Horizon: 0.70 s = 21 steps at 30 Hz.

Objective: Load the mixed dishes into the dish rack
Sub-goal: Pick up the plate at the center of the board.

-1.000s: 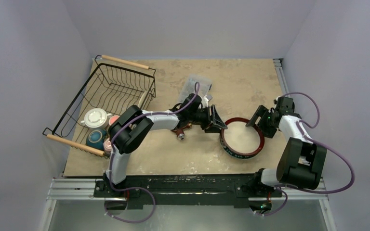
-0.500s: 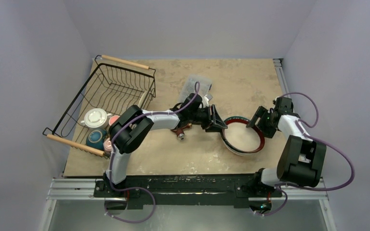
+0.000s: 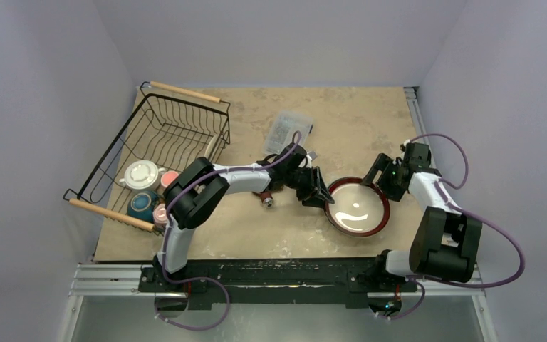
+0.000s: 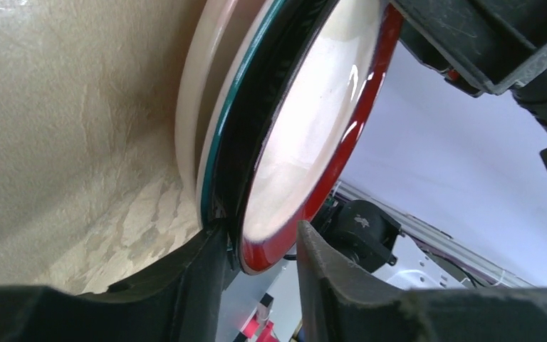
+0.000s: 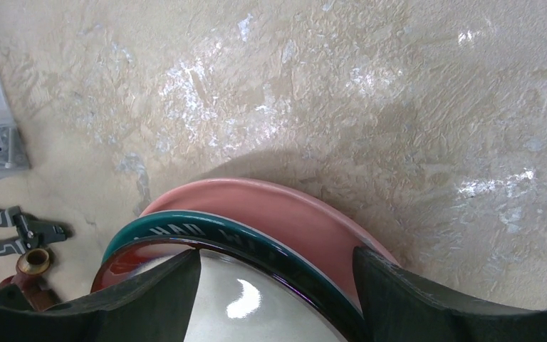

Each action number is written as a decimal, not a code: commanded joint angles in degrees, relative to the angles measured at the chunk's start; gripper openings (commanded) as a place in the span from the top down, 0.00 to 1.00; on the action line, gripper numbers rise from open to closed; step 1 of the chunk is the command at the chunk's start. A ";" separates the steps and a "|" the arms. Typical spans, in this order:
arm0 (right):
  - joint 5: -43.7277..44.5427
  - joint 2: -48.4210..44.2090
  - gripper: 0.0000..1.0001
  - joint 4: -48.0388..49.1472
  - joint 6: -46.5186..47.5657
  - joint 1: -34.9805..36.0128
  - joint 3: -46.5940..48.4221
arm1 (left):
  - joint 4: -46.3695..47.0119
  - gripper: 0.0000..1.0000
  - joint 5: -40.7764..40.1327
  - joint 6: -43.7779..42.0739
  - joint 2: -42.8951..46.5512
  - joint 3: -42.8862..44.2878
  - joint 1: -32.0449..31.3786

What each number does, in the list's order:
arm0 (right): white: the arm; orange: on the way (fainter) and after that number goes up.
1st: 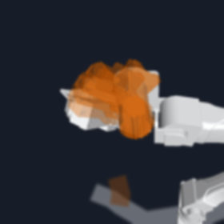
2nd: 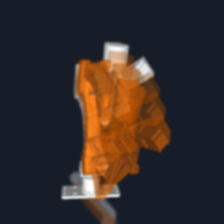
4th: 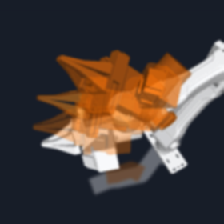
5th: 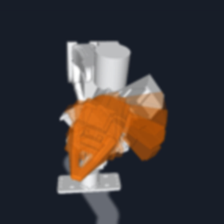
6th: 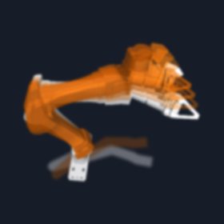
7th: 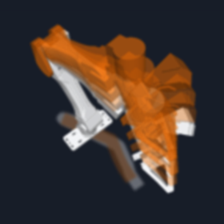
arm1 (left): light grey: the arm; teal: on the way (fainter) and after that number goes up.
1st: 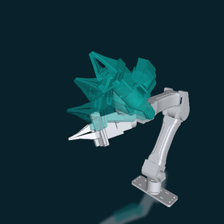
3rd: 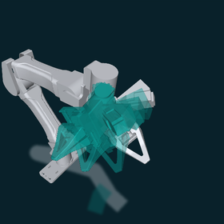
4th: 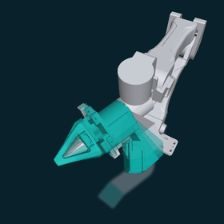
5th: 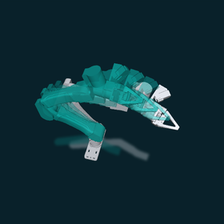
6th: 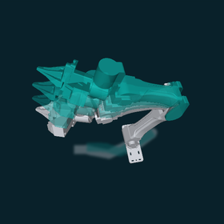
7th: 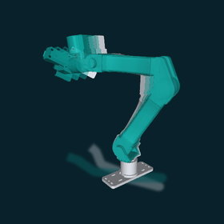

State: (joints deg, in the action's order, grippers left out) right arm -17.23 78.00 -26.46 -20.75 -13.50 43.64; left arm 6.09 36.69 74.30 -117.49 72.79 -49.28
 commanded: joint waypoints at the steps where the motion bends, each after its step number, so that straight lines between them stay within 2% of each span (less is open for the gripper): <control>1: -9.62 -0.21 0.22 -6.54 -5.46 2.90 -2.22 | 1.79 0.68 0.27 -4.17 0.13 6.93 -2.02; 5: -8.56 -0.70 0.21 -7.94 -4.57 3.01 -1.49 | -5.33 0.91 -2.05 -10.05 1.70 8.48 -1.92; 7: -5.42 -2.83 0.20 -9.50 -4.42 2.96 -0.39 | -12.53 1.00 -4.99 -14.83 3.19 9.66 -1.61; 10: -0.72 -6.37 0.16 -11.58 -4.86 3.02 1.72 | -18.25 1.00 -7.61 -19.45 4.99 11.28 -1.20; 17: 6.62 -8.91 0.06 -16.64 -3.20 3.22 5.68 | -23.37 1.00 -7.46 -22.79 7.99 12.44 0.14; 21: 9.00 -8.56 0.05 -17.58 -2.43 3.92 7.15 | -24.19 1.00 -7.70 -23.43 9.36 11.91 1.41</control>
State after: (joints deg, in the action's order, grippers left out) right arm -11.62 70.08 -40.84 -23.33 -10.20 47.62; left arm -20.21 27.29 52.82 -113.95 81.69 -49.36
